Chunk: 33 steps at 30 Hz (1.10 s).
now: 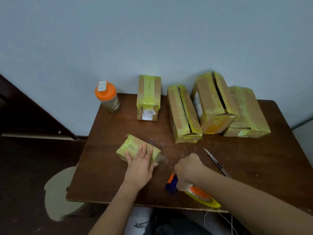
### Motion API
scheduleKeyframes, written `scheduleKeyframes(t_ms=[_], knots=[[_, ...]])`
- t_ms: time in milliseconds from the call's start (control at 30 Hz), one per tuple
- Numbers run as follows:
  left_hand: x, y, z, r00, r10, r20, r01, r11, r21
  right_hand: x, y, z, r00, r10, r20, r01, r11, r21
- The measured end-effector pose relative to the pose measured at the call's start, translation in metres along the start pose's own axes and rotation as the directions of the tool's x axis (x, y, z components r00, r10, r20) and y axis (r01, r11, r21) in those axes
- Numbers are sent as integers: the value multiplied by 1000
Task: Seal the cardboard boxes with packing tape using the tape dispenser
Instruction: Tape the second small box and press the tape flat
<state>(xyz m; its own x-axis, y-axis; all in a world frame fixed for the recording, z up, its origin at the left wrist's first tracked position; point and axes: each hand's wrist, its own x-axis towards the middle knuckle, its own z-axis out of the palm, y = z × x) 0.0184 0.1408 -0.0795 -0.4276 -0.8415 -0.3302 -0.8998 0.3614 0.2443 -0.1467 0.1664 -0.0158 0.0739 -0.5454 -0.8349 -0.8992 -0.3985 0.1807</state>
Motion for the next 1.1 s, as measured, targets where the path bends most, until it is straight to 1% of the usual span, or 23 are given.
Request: scheduleKeyframes(t_ms=[67, 167, 300, 433, 533, 600, 633, 667, 700, 733, 767, 800, 833, 867, 900, 933, 967, 1000, 1033, 1100], knots=[[-2, -1, 1, 1000, 1, 4, -1, 1000, 10, 2, 7, 1, 995, 57, -86, -55, 998, 17], [-2, 0, 1, 1000, -3, 11, 3, 1000, 29, 10, 17, 7, 985, 121, -127, -117, 992, 38], [-2, 2, 0, 1000, -8, 14, 8, 1000, 28, 21, 18, 21, 984, 153, -88, -146, 986, 76], [-1, 2, -1, 1000, -9, 9, 9, 1000, 12, 24, 10, 38, 989, 136, -54, -130, 986, 101], [-1, 1, -1, 1000, -10, 17, 10, 1000, 6, 28, 12, 46, 987, 155, -30, -148, 976, 158], [-2, 1, -1, 1000, -9, 21, 9, 1000, 8, 25, 13, 47, 987, 157, -26, -152, 977, 149], [-2, 2, -1, 1000, -7, 20, 7, 1000, 5, 21, 12, 45, 988, 141, -56, -131, 980, 152], [-2, 2, -1, 1000, -6, 15, 6, 1000, 0, 19, 9, 42, 984, 126, -128, -99, 975, 197], [-2, 1, -1, 1000, -6, 11, 6, 1000, -5, 17, 5, 40, 962, 132, -237, -58, 954, 294], [-2, 1, 0, 1000, -7, 9, 7, 1000, -8, 17, -1, 38, 919, 167, -357, 6, 900, 436], [-2, 1, 1, 1000, -8, 7, 8, 1000, -9, 22, -9, 37, 873, 237, -425, 75, 797, 600], [-2, 1, 2, 1000, -8, 5, 8, 1000, -9, 27, -15, 37, 856, 321, -406, 124, 634, 763], [-2, 1, 2, 1000, -7, 4, 7, 1000, -11, 35, -22, 37, 879, 369, -301, 137, 409, 902], [-2, 1, 2, 1000, -7, 3, 7, 1000, -17, 42, -30, 37, 922, 350, -165, 122, 141, 982], [-3, 1, 2, 1000, -6, 2, 6, 1000, -23, 48, -36, 36, 956, 292, -25, 70, -144, 987], [-3, 1, 1, 1000, -3, 1, 3, 1000, -26, 52, -42, 36, 972, 215, 91, 6, -413, 911], [-3, 1, 1, 1000, -2, 2, 2, 1000, -27, 55, -47, 35, 975, 142, 170, -47, -615, 787], [-3, 1, 1, 1000, 0, 3, 0, 1000, -25, 57, -50, 35, 975, 89, 203, -72, -742, 667], [-3, 1, 1, 1000, 1, 4, -1, 1000, -22, 59, -52, 35, 977, 55, 205, -75, -813, 577], [-2, 1, 0, 1000, 4, 7, -3, 1000, -23, 61, -57, 34, 984, 43, 170, -40, -888, 457]])
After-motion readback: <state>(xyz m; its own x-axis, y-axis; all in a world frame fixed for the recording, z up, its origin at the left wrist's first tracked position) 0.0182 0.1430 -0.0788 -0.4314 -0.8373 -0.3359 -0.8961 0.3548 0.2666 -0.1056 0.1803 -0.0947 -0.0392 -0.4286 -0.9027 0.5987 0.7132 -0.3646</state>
